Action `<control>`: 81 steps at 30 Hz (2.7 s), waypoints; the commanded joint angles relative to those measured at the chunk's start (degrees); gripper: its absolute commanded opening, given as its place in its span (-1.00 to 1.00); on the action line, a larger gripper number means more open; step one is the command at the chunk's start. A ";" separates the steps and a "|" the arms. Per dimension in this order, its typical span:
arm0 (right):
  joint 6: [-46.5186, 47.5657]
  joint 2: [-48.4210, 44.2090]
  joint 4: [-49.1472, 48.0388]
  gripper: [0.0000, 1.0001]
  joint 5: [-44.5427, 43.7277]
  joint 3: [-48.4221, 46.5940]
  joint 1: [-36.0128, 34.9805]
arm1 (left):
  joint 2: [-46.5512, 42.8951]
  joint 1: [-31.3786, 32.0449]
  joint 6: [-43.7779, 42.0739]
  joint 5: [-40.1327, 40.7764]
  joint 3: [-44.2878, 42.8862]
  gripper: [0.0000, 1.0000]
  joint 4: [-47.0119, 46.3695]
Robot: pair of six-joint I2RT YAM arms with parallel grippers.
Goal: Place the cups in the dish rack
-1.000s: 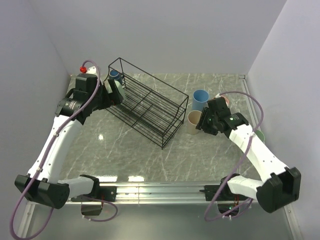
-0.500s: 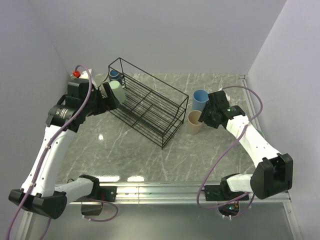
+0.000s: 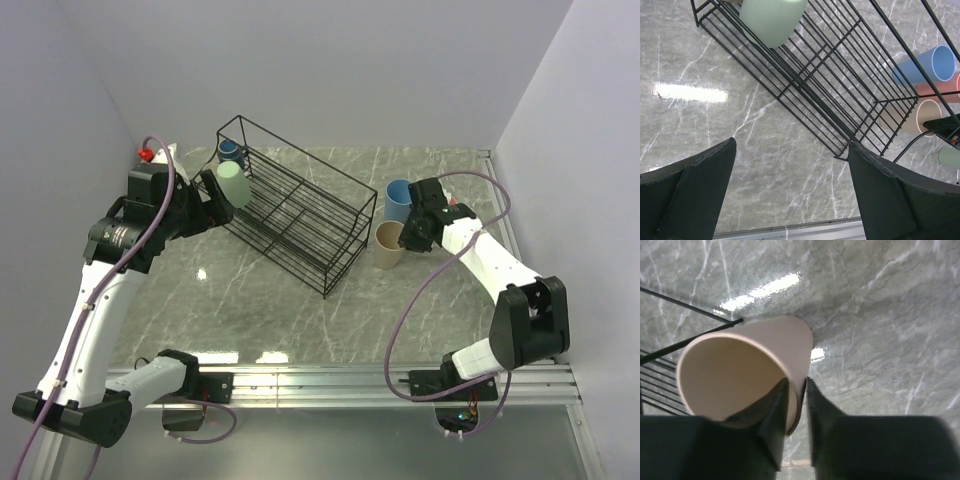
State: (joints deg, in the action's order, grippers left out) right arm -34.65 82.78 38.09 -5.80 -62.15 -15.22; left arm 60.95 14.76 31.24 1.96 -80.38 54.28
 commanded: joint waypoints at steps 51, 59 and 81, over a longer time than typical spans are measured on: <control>-37.24 -27.76 -40.81 -1.00 48.08 0.80 -0.51 | 2.25 14.68 46.18 -35.26 25.71 0.99 -88.10; -38.82 -27.77 -43.53 -1.00 48.34 4.93 -1.04 | 3.65 15.29 47.85 -36.59 25.09 0.96 -92.59; -29.87 -27.06 -33.09 -0.10 45.63 1.60 -1.92 | 3.65 16.09 36.44 -33.86 15.61 -0.68 -71.72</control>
State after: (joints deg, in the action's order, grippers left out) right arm -70.30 55.86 0.36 40.34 -57.74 -16.80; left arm 66.48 31.79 74.00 -33.50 -59.51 -24.38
